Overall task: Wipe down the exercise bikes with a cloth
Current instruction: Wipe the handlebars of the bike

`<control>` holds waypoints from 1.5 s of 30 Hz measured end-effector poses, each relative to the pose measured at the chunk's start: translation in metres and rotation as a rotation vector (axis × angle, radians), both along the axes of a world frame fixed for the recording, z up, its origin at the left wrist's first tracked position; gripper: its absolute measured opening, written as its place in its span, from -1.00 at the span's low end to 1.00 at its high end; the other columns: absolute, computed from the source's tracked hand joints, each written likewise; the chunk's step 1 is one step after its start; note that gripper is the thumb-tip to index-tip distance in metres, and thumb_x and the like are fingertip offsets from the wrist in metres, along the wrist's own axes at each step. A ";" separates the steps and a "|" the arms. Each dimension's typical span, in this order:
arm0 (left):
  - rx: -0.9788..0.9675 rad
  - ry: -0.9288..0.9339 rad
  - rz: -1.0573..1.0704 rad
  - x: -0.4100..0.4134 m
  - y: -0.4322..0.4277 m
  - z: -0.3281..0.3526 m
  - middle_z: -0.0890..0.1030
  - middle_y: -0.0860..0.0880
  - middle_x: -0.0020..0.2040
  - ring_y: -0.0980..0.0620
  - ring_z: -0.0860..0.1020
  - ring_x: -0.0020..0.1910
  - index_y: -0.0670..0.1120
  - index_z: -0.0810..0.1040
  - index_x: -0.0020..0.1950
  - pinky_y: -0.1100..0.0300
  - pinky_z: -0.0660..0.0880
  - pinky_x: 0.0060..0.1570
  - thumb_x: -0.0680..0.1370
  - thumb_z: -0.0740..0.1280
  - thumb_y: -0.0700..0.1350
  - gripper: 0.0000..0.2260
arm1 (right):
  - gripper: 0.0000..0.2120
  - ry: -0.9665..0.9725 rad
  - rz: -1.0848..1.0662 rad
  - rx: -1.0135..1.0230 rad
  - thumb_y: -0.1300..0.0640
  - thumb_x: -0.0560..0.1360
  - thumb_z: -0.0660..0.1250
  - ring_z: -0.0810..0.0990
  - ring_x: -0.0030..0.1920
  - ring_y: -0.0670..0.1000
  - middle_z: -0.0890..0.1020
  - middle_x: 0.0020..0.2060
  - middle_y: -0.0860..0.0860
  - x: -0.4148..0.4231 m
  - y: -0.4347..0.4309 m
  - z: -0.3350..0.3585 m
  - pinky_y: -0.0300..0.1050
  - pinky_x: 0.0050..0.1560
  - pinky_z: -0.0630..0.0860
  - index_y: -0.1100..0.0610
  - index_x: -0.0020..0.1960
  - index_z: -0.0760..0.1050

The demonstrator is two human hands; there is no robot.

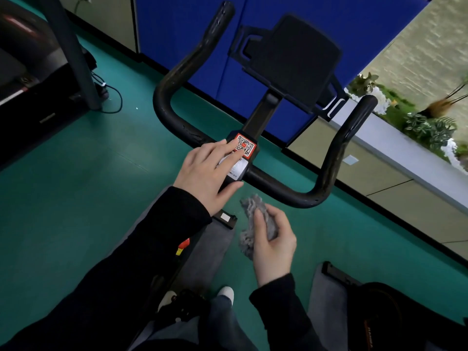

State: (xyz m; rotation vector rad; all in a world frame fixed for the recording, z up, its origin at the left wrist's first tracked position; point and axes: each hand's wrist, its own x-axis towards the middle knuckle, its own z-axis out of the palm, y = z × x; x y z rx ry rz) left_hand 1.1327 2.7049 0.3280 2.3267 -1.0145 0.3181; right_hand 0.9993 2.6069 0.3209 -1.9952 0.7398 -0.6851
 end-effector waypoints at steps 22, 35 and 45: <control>0.073 -0.019 -0.002 0.002 0.002 -0.001 0.38 0.00 0.41 -0.06 0.34 0.36 -0.06 0.39 0.39 -0.05 0.30 0.24 0.49 0.33 0.05 -0.51 | -0.85 -0.136 -0.371 0.823 0.35 0.38 0.47 0.69 -0.23 -0.02 0.68 -0.23 0.06 0.048 -0.007 -0.015 -0.07 -0.13 0.61 0.17 -0.15 0.54; 0.111 -0.003 0.004 0.001 0.002 -0.001 0.36 0.01 0.43 -0.04 0.29 0.37 -0.04 0.37 0.40 -0.04 0.27 0.25 0.51 0.13 0.14 -0.50 | -0.58 -0.134 -0.393 0.963 0.30 0.36 0.49 0.68 -0.08 0.10 0.66 0.00 0.22 0.033 -0.017 -0.004 0.01 0.02 0.62 0.36 0.17 0.48; 0.116 0.020 0.005 -0.001 0.000 0.002 0.37 -0.02 0.42 -0.08 0.30 0.37 -0.07 0.36 0.41 -0.11 0.30 0.24 0.51 0.09 0.14 -0.48 | -0.64 -0.036 -0.434 0.406 -0.02 0.30 0.55 0.45 -0.35 0.02 0.52 -0.30 0.06 0.009 -0.038 -0.009 -0.13 -0.31 0.47 0.03 -0.25 0.34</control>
